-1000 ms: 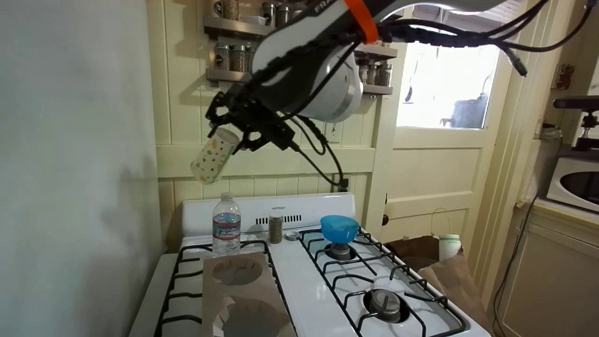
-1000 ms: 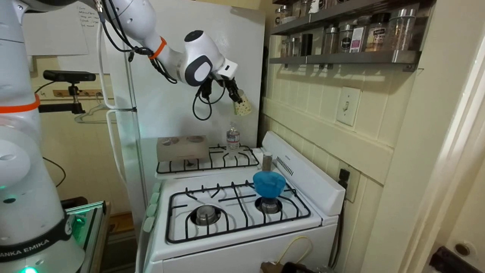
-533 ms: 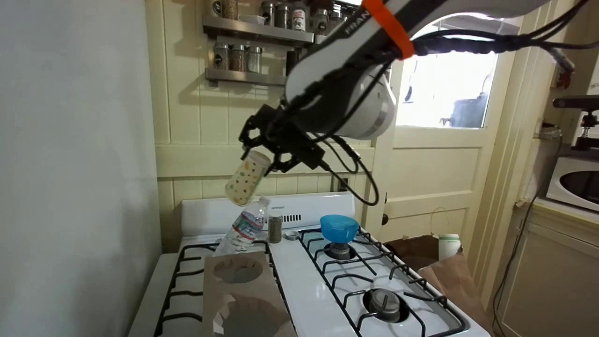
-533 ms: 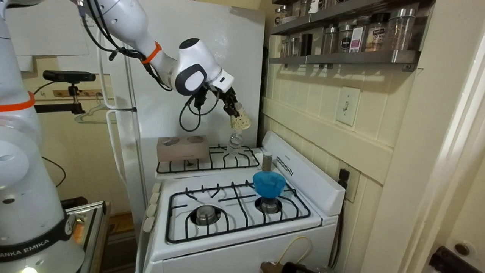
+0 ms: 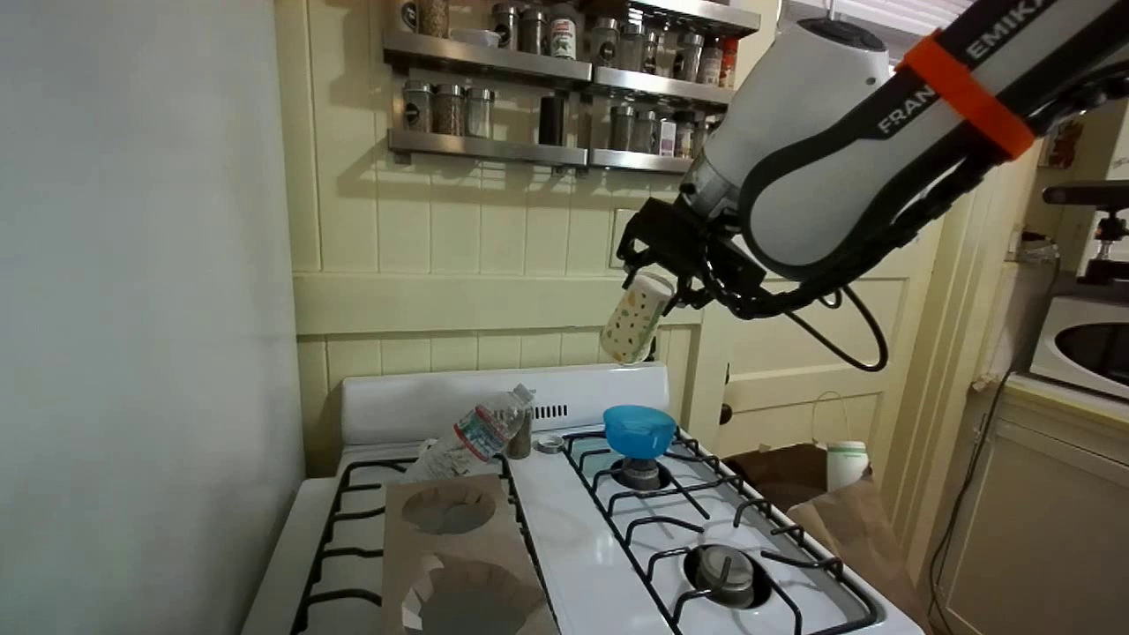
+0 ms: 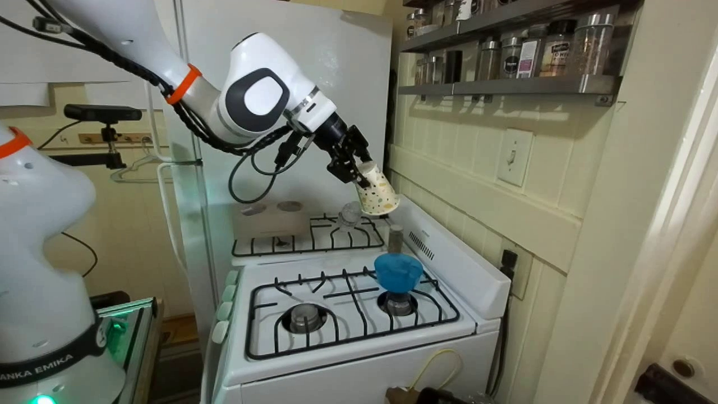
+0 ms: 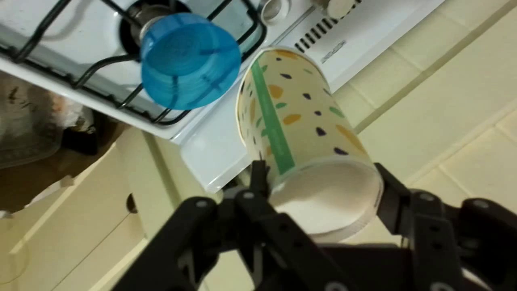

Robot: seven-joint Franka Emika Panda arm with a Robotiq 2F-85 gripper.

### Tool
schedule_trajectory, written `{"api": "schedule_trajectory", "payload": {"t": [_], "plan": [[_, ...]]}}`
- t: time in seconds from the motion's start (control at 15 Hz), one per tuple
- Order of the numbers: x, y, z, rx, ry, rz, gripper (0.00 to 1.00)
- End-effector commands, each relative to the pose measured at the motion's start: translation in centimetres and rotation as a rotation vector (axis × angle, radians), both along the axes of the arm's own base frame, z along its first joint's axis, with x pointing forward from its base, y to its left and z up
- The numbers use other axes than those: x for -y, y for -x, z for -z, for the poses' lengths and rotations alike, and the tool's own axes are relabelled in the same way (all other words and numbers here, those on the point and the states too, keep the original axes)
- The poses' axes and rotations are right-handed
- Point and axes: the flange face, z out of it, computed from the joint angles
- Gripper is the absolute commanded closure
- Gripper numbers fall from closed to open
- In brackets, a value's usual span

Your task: Move the bowl and cup to the right side of the stove

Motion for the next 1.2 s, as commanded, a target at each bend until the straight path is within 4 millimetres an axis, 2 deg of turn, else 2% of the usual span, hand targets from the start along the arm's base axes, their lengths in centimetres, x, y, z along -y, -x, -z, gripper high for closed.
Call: {"api": "schedule_trajectory", "payload": {"t": [0.0, 0.2, 0.27, 0.33, 0.47, 0.6, 0.8, 0.93, 1.13], "plan": [[0.3, 0.7, -0.3, 0.005, 0.004, 0.044, 0.37], [0.1, 2.0, -0.8, 0.022, 0.011, 0.089, 0.37], [0.2, 2.1, -0.8, 0.023, 0.011, 0.092, 0.62], [0.7, 1.4, -0.7, 0.008, -0.009, 0.105, 0.62], [3.7, 1.0, 0.1, -0.04, 0.003, 0.169, 0.62], [6.8, 0.2, 1.7, -0.098, -0.008, 0.191, 0.62], [8.6, -2.2, 3.8, -0.141, -0.038, 0.18, 0.62], [8.0, -4.3, 4.0, -0.139, -0.059, 0.167, 0.62], [5.8, -7.1, 4.2, -0.192, -0.035, 0.108, 0.62]]}}
